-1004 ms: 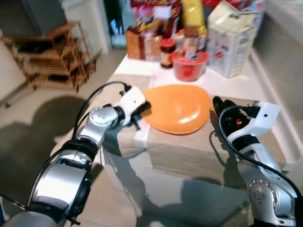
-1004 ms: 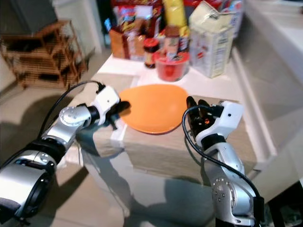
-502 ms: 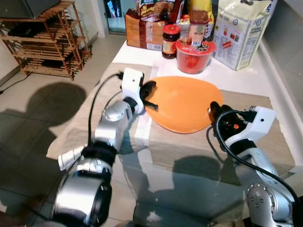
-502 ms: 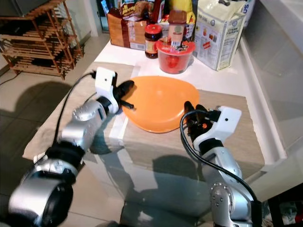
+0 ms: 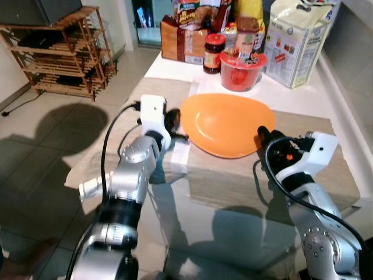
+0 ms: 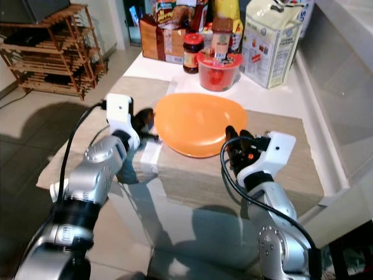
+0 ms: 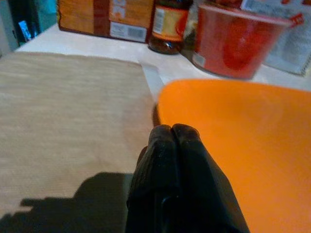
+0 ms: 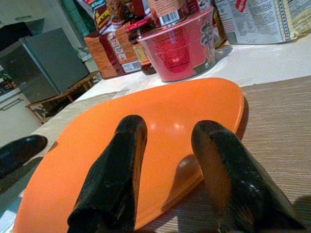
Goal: Setting the table
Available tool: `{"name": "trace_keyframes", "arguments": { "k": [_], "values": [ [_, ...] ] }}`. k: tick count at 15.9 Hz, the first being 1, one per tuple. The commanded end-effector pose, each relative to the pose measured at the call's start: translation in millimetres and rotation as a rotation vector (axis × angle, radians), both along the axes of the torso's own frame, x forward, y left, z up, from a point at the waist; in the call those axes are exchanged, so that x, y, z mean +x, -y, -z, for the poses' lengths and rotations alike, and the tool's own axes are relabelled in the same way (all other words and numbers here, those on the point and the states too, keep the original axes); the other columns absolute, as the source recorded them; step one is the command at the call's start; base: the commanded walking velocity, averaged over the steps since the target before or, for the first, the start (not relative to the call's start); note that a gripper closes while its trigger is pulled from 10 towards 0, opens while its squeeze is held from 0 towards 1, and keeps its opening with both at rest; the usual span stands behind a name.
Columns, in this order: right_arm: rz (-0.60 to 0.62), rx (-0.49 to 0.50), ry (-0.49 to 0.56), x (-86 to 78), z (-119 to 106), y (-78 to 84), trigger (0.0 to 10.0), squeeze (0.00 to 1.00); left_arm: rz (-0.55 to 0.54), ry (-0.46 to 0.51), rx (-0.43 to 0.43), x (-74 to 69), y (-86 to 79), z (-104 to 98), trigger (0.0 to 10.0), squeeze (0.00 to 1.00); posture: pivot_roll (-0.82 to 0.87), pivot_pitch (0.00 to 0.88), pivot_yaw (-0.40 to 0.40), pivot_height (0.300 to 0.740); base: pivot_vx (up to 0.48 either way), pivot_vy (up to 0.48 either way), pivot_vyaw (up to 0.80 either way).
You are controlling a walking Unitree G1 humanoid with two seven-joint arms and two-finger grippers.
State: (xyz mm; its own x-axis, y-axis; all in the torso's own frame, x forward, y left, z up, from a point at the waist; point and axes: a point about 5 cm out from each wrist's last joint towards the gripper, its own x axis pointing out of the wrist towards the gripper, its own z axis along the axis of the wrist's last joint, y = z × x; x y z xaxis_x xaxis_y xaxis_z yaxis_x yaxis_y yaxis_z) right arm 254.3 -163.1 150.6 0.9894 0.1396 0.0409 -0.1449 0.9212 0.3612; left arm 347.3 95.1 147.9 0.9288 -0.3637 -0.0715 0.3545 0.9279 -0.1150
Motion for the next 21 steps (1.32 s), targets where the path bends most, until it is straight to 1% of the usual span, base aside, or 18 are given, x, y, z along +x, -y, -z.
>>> {"name": "trace_keyframes", "arguments": {
  "k": [1,2,3,4,6,7,8,10,11,13,16,18,21],
  "values": [
    [0.003,-0.008,-0.001,-1.7,0,0.0,10.0,0.0,0.009,0.022,0.019,-1.6,3.5,-7,10.0,0.0,-0.05,0.0,0.04,0.722,0.0,0.0,0.0],
    [0.002,-0.008,-0.002,-1.5,0,-0.1,10.0,0.0,0.005,0.029,0.022,-2.1,3.7,-10,10.0,0.0,-0.05,0.0,0.04,0.722,0.0,0.0,0.0],
    [0.001,-0.01,-0.002,-1.2,0,-0.5,10.0,0.0,-0.004,0.078,0.04,-0.8,4.1,-20,10.0,0.0,-0.05,0.0,0.04,0.722,0.0,0.0,0.0],
    [0.001,-0.01,-0.003,-0.8,0,-0.8,10.0,0.0,-0.014,0.108,0.053,2.1,3.4,-27,10.0,0.0,-0.05,0.0,0.039,0.722,0.0,0.0,0.0],
    [0.002,-0.013,-0.003,-0.5,1,-1.0,10.0,0.0,-0.042,0.124,0.071,7.2,-0.7,-29,10.0,0.0,-0.05,0.0,0.038,0.722,0.0,0.0,0.0],
    [0.002,-0.017,0.0,-0.2,0,-1.7,10.0,0.0,-0.067,0.135,0.074,13.0,-5.1,-28,10.0,0.0,-0.05,0.0,0.038,0.722,0.0,0.0,0.0],
    [0.001,-0.019,0.001,-0.3,0,-2.1,10.0,0.0,-0.082,0.14,0.079,15.3,-7.0,-28,10.0,0.0,-0.05,0.0,0.04,0.722,0.0,0.0,0.0],
    [0.004,-0.021,-0.001,-1.0,1,-2.1,10.0,0.0,-0.057,0.122,0.1,14.7,-1.8,-25,10.0,0.0,-0.06,0.0,0.041,0.722,0.0,0.0,0.0],
    [0.006,-0.022,-0.002,-1.4,1,-1.9,10.0,0.0,-0.025,0.097,0.1,12.7,4.0,-21,10.0,0.0,-0.06,0.0,0.041,0.722,0.0,0.0,0.0],
    [0.008,-0.022,-0.004,-1.7,1,-1.8,10.0,0.0,0.016,0.086,0.087,9.8,12.5,-18,10.0,0.0,-0.06,0.0,0.041,0.722,0.0,0.0,0.0],
    [0.009,-0.023,-0.005,-1.9,1,-2.0,10.0,0.0,0.051,0.14,0.06,8.3,22.2,-29,10.0,0.0,-0.06,0.0,0.042,0.722,0.0,0.0,0.0],
    [0.009,-0.022,-0.007,-1.7,1,-2.7,10.0,0.0,0.074,0.139,0.054,7.5,26.7,-31,10.0,0.0,-0.06,0.0,0.044,0.722,0.0,0.0,0.0],
    [0.009,-0.02,-0.01,-1.7,2,-3.8,10.0,0.0,0.051,0.069,0.085,7.2,23.0,-13,10.0,0.0,-0.06,0.0,0.045,0.722,0.0,0.0,0.0]
  ]
}}
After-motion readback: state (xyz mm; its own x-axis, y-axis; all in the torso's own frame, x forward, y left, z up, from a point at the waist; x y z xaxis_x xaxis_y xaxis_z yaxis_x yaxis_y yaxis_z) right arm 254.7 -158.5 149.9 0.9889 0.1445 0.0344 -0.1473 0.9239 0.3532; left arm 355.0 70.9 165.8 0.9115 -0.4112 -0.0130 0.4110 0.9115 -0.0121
